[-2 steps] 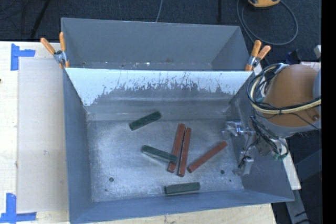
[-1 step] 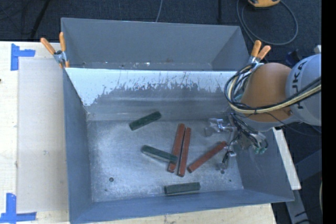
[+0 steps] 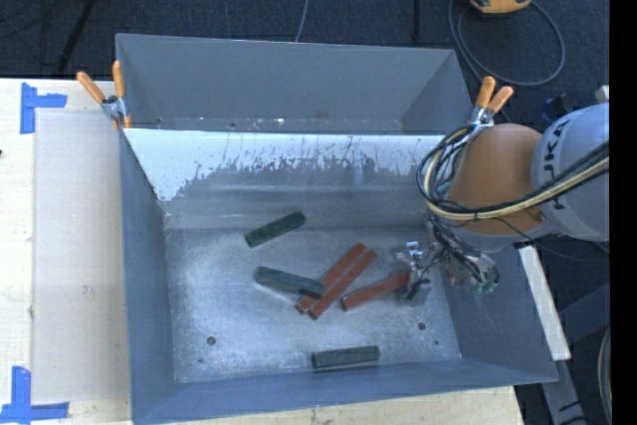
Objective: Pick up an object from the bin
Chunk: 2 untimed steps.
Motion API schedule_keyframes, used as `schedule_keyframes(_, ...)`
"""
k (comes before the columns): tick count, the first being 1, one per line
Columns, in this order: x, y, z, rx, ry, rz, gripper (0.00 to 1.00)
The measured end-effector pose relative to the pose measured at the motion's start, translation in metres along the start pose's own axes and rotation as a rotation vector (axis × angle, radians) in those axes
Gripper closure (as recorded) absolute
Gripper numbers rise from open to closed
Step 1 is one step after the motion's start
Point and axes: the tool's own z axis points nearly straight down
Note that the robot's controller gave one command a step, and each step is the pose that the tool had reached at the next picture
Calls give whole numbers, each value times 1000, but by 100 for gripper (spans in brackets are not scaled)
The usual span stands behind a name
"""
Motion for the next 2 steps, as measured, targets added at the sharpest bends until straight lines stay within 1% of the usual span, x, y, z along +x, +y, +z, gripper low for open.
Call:
schedule_keyframes(1,10,2,-3,-2,7,1,100)
schedule_keyframes(2,27,-1,-41,-6,15,-113,100)
